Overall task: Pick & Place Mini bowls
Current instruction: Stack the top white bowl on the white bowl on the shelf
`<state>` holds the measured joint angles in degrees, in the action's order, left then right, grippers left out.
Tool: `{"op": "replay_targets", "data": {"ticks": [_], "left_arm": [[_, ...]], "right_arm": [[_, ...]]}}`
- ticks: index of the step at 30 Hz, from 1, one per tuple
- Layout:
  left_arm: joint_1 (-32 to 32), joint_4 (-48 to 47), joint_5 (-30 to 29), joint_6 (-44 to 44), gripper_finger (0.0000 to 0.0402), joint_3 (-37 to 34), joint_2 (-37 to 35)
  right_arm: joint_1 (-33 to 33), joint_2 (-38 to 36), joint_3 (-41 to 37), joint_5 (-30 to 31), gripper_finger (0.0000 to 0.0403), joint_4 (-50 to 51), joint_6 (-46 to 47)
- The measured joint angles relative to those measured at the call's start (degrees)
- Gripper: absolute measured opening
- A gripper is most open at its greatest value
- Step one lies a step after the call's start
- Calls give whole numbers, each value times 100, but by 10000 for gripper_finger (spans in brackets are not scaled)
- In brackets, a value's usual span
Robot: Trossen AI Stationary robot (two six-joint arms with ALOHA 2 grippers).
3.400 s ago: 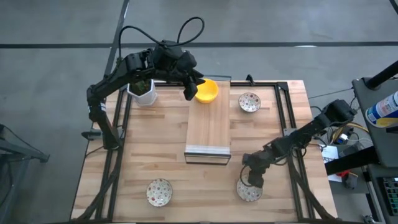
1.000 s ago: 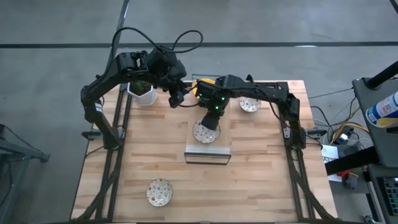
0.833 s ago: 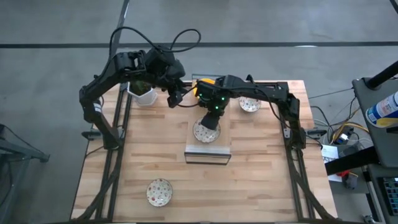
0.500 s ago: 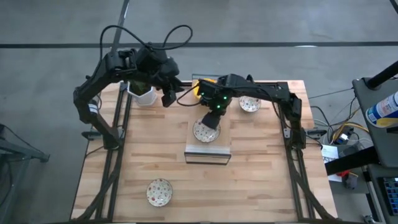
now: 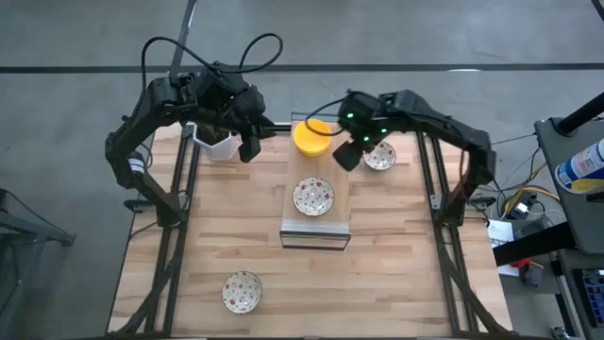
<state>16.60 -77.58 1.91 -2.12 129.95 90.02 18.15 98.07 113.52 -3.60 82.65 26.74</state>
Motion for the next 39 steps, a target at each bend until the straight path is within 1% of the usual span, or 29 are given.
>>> {"op": "replay_targets", "data": {"ticks": [4,10,13,17,20,24,31,34,39], "left_arm": [[2,122,0,-4,115,0,-29],[2,328,1,89,115,0,-29],[2,363,0,214,115,0,-29],[2,363,0,270,115,0,-29],[2,366,0,274,115,0,-29],[2,411,0,285,115,0,-29],[2,393,-2,365,115,0,-29],[4,355,-2,405,115,0,-29],[3,359,-2,410,115,0,-29]], "right_arm": [[445,-575,-728,210,128,-56,203],[1520,-1360,-2318,228,128,-288,317],[2140,-1628,-3113,22,128,-645,293],[2855,-1780,-3973,-635,128,-1246,326],[3255,-1770,-4479,-668,127,-1575,202],[3723,-1708,-4997,-647,127,-2116,134],[4295,-1697,-5752,-588,127,-3013,159],[4449,-1667,-6001,-578,127,-3327,199],[4452,-1479,-6063,-732,127,-3677,276]]}}
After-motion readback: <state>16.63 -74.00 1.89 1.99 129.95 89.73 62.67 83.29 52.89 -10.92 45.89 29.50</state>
